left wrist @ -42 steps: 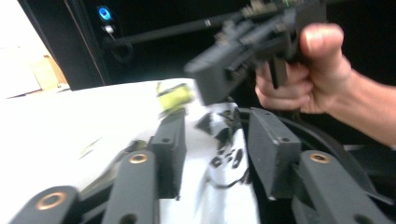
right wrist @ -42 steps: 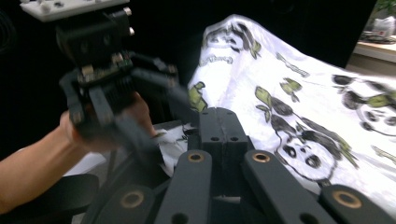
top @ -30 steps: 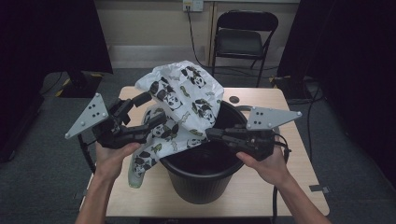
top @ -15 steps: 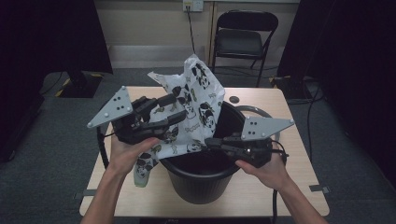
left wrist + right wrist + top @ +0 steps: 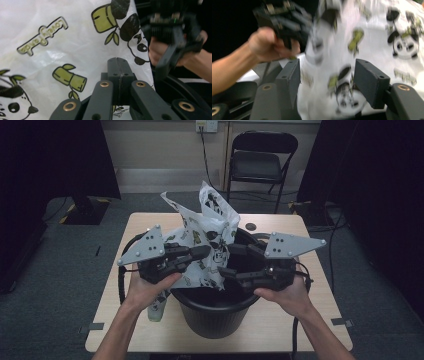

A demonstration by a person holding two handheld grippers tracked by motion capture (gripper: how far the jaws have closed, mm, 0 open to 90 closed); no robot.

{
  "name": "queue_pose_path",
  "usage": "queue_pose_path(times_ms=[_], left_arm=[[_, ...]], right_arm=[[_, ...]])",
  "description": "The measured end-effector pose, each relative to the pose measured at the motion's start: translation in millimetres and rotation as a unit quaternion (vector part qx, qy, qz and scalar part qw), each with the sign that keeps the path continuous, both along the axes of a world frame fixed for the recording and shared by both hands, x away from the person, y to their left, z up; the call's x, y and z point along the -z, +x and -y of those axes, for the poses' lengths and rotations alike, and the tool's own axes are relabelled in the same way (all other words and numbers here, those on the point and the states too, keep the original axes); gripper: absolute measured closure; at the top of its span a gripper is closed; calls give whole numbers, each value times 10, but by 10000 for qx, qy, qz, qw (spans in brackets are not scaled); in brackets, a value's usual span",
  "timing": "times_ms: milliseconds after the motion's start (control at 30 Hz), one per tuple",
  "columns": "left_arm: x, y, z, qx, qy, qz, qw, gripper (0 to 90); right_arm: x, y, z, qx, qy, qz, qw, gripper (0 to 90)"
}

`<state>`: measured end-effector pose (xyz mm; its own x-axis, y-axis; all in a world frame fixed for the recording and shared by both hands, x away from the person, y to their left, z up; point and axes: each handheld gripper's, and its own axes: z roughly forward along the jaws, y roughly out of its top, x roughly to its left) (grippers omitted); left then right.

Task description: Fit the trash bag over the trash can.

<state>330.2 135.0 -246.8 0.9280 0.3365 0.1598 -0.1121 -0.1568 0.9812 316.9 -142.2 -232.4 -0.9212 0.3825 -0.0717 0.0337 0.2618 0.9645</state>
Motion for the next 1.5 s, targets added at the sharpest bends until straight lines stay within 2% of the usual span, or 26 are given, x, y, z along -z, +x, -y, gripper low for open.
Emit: queue_pose_path(times_ms=[100,167,267,300,367,433,500,600,633,733,800,867,900,933,967,1033,1133,1167,1267,1333,1400,1500], left_arm=[[-6,-2,6,-1,125,6,9999,900],[-3,-5,20,39,192,34,9998,900],[1,-23,27,172,284,60,9994,900],[3,-28,28,188,315,64,9993,887],[14,-40,19,178,341,57,9992,857],[22,-55,-18,131,231,44,9996,782],[15,-59,-90,119,-5,7,9999,697],[-25,-65,-183,-178,-498,66,9986,549],[-48,-61,-199,-263,-585,114,9979,484],[-100,-53,-182,-361,-587,144,9975,408],[-132,-41,-151,-354,-662,113,9971,395],[-149,-13,-93,-365,-577,95,9976,410],[-143,7,-59,-340,-518,24,9981,422],[-132,25,-35,-322,-403,-22,9987,442],[-119,36,-18,-300,-332,-40,9990,476],[-84,62,11,-300,-111,-124,9994,523],[-43,74,32,-245,66,-151,9996,605],[-40,73,32,-254,83,-148,9995,607],[-36,68,35,-190,211,-186,9994,628],[-31,72,40,-135,296,-208,9993,617],[-32,67,35,-77,261,-200,9994,605],[-33,52,5,-104,157,-171,9997,566]], right_arm=[[-115,7,-61,-51,80,82,9999,343],[-183,13,-85,-82,239,132,9996,328],[-257,44,-113,103,444,168,9988,329],[-278,79,-122,137,456,180,9987,376],[-287,121,-123,67,478,212,9986,672],[-265,137,-119,-9,385,215,9990,859],[-219,136,-96,-6,217,161,9996,900],[-132,121,-50,7,63,69,10000,900],[-101,116,-38,-18,-4,36,10000,900],[-9,93,-31,-140,-276,-11,9995,900],[37,88,-41,-215,-473,-63,9986,900],[82,78,-59,-337,-688,-96,9970,900],[95,65,-61,-364,-752,-87,9965,897],[97,57,-51,-392,-704,-108,9967,814],[96,47,-37,-350,-616,-101,9974,694],[94,26,-8,-236,-570,-8,9981,543],[79,15,61,-177,-382,-14,9991,432],[69,14,83,-175,-298,-2,9994,417],[34,-1,106,-149,-181,73,9997,384],[5,3,96,-153,-85,86,9998,399],[-5,18,62,-183,-105,137,9997,479],[26,53,-12,-236,-272,57,9993,581]])
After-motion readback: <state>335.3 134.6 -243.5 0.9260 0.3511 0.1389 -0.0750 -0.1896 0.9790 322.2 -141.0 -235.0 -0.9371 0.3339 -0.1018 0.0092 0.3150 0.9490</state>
